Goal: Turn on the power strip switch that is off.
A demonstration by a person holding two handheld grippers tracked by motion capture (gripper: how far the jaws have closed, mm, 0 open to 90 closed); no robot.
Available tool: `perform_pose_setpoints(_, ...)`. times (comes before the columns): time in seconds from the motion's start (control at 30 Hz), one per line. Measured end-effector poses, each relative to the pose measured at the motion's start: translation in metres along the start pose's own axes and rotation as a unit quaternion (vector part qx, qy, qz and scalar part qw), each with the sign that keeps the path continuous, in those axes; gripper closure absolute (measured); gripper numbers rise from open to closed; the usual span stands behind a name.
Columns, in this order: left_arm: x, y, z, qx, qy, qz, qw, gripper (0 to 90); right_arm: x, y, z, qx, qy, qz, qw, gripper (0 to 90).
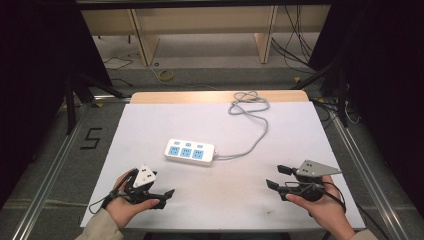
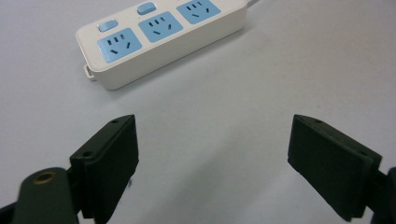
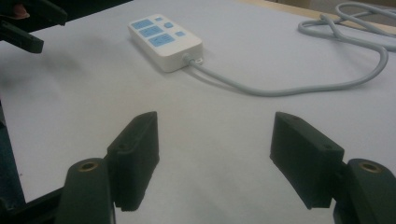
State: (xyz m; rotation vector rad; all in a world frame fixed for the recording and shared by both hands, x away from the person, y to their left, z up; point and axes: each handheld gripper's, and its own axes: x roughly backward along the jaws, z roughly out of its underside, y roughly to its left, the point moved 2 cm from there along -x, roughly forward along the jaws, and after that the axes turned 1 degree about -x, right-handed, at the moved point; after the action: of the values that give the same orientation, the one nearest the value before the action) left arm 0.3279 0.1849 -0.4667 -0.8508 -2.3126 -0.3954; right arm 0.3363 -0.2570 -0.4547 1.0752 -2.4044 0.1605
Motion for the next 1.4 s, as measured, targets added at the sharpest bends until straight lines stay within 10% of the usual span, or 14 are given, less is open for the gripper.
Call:
perform_pose_setpoints(0.23,0.002,0.006,0.001,0.003,0.001,-0.020,0.9998,22.2,0.000,-0.001,0.001,0.000,0.001,0.000,1.0000,32.9)
perform_pose_setpoints(0.63,0.009,0.009,0.002,-0.005,0.028,-0.019,0.9994,88.9,0.000,0.000,0.001,0.000,0.004,-0.001,1.0000,32.7)
perform_pose_setpoints(1.4,0.012,0.011,-0.016,0.054,0.029,-0.011,0.9981,89.8,-0.001,0.000,0.001,-0.002,0.004,-0.002,1.0000,32.0)
